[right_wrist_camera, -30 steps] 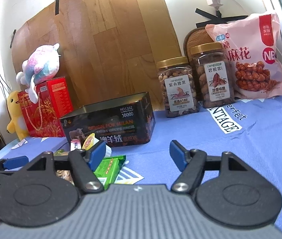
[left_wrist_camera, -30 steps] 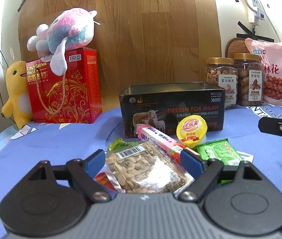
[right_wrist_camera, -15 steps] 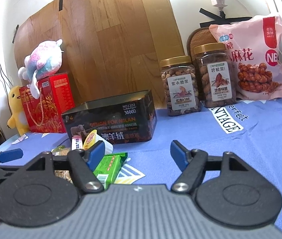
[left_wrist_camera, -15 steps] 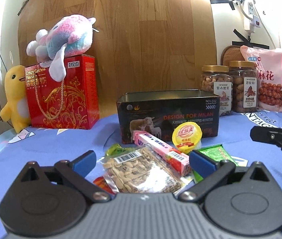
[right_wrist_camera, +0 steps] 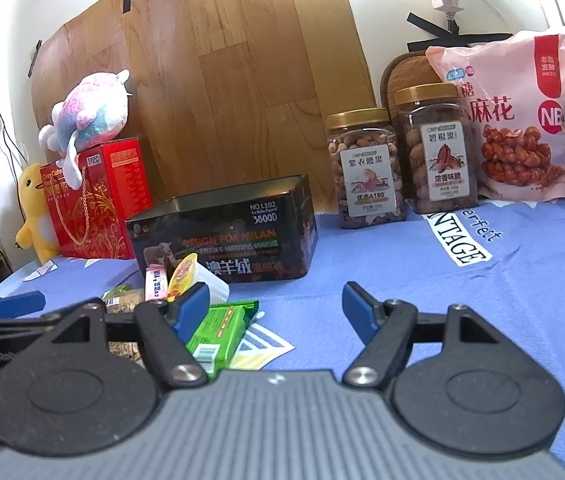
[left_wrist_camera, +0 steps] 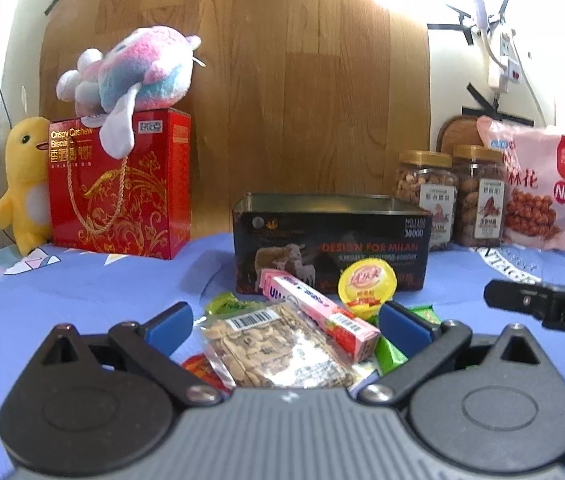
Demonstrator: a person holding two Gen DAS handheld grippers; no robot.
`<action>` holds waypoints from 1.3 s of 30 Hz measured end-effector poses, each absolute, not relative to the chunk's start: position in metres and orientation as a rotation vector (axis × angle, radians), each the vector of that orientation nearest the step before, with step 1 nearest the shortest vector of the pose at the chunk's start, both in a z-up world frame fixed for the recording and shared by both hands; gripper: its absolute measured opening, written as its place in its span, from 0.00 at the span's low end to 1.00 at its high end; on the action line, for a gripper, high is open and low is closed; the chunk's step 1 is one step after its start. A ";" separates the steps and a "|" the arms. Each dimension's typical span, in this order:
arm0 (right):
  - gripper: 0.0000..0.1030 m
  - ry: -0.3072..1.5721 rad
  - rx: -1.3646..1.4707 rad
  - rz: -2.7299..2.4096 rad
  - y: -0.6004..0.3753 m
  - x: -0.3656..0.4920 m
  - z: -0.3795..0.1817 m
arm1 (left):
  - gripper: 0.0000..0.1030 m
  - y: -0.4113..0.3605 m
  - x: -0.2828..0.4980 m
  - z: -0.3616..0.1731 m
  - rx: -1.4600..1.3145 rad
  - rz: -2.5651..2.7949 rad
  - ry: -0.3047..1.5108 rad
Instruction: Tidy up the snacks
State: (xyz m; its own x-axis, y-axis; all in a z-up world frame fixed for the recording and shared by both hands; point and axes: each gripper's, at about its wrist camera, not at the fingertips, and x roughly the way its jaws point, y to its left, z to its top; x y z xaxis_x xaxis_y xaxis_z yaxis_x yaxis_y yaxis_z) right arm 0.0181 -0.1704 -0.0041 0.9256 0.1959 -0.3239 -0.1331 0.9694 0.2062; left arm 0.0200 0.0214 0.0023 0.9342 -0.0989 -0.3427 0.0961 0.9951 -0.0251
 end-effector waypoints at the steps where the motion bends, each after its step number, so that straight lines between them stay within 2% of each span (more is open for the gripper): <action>1: 0.73 0.351 0.182 0.170 -0.170 0.018 -0.004 | 0.99 0.024 0.019 0.003 -0.021 -0.100 0.345; 11: 0.73 0.370 0.158 0.167 -0.166 0.017 -0.003 | 0.94 0.081 0.025 0.012 -0.217 -0.109 0.393; 12: 0.68 0.387 0.151 0.182 -0.163 0.017 -0.003 | 0.93 0.087 0.025 0.013 -0.213 -0.106 0.388; 13: 0.58 0.400 0.148 0.207 -0.160 0.016 -0.002 | 0.93 0.092 0.024 0.014 -0.210 -0.101 0.379; 16: 0.44 0.434 0.112 0.316 -0.138 0.022 0.007 | 0.93 0.110 0.029 0.012 -0.250 -0.077 0.366; 19: 0.31 0.455 -0.019 0.374 -0.105 0.035 0.012 | 0.92 0.118 0.044 0.003 -0.308 -0.085 0.429; 26: 0.32 0.562 -0.102 0.408 -0.077 0.081 -0.005 | 0.91 0.117 0.046 -0.002 -0.303 -0.099 0.442; 29: 0.25 0.556 -0.136 0.406 -0.072 0.079 -0.007 | 0.91 0.116 0.047 -0.003 -0.299 -0.099 0.446; 34: 0.24 0.554 -0.154 0.463 -0.087 0.044 0.001 | 0.91 0.116 0.045 -0.001 -0.297 -0.095 0.436; 39: 0.24 0.553 -0.142 0.548 -0.145 -0.017 0.006 | 0.90 0.117 0.040 0.003 -0.309 -0.128 0.410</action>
State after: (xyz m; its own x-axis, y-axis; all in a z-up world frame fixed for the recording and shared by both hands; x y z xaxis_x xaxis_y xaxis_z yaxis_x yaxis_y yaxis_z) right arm -0.0169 -0.1453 0.0060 0.7125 0.4550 -0.5343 -0.5297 0.8481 0.0159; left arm 0.0395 0.1169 0.0029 0.9101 -0.1834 -0.3716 0.0599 0.9455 -0.3200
